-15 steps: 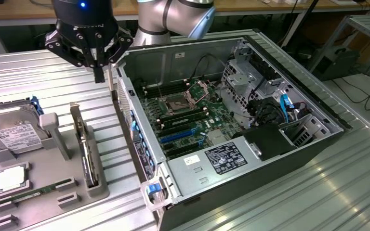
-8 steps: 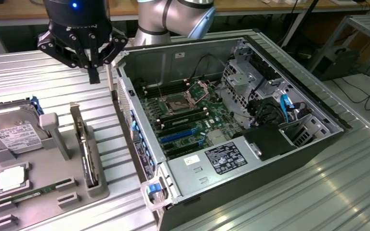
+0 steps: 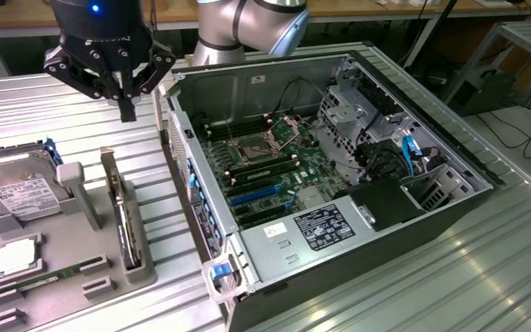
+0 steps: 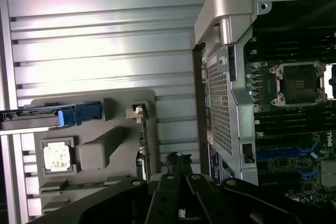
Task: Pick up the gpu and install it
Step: 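Reach for the gpu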
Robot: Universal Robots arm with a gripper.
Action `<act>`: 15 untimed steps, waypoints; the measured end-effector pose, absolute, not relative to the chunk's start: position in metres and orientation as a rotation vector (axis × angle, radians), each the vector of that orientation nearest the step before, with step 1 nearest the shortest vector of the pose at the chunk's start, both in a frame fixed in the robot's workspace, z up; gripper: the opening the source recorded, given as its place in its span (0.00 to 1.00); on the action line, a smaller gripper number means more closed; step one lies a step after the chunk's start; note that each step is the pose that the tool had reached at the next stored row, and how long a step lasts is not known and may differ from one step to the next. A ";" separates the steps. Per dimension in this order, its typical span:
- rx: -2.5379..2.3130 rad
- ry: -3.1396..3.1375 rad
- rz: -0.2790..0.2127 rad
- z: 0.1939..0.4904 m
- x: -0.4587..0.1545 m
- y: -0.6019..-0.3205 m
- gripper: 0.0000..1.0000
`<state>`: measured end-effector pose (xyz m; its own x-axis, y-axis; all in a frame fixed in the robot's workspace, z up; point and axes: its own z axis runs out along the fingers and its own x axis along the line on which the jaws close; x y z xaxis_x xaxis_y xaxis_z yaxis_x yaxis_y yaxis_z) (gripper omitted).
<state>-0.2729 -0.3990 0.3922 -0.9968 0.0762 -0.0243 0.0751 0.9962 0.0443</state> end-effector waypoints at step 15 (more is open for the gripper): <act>0.118 3.113 0.068 0.392 -0.295 -0.402 0.11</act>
<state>-0.2953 -0.4017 0.3916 -0.9968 0.0763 -0.0242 0.0751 0.9962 0.0444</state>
